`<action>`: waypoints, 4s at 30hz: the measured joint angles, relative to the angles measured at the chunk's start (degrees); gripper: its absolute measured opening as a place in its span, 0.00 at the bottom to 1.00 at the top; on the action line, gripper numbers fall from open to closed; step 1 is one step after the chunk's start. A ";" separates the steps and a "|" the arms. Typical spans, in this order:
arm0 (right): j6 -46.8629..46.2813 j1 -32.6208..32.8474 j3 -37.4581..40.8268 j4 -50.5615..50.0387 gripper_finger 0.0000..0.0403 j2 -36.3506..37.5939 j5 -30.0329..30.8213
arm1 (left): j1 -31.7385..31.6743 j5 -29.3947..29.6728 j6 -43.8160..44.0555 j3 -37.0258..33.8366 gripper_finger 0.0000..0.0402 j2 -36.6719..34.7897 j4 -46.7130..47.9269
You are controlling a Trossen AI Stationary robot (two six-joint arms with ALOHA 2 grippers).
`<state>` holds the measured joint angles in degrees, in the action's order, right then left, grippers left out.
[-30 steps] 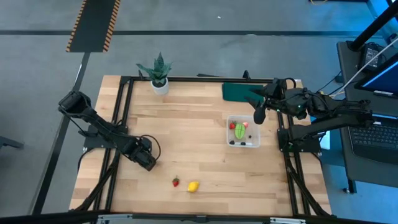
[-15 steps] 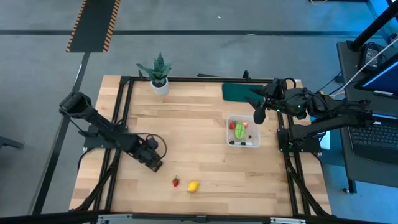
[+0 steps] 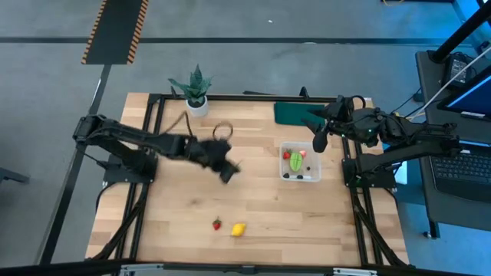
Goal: Pick and placing Produce into tupperware
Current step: Put the left red strawberry into the transparent container, then put the red strawberry into the transparent container
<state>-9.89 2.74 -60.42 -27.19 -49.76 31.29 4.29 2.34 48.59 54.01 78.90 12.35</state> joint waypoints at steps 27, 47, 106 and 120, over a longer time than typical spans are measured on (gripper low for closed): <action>1.39 0.07 0.00 1.58 0.51 0.02 -3.69 | -11.85 -21.32 -22.38 49.63 0.28 49.38 -3.37; 1.38 0.09 0.00 0.96 0.51 0.02 -4.48 | -11.82 -16.90 -25.20 50.22 0.39 52.62 -5.71; -0.40 0.11 0.00 3.70 0.51 0.68 -4.48 | 10.20 7.69 -25.60 50.20 0.45 22.53 59.59; -0.25 0.13 0.00 3.80 0.51 0.68 -4.48 | 8.61 4.82 -29.76 50.20 0.83 22.53 59.20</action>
<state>-10.14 2.87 -60.42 -23.40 -49.08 26.81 12.91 7.16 18.83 104.20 101.43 71.55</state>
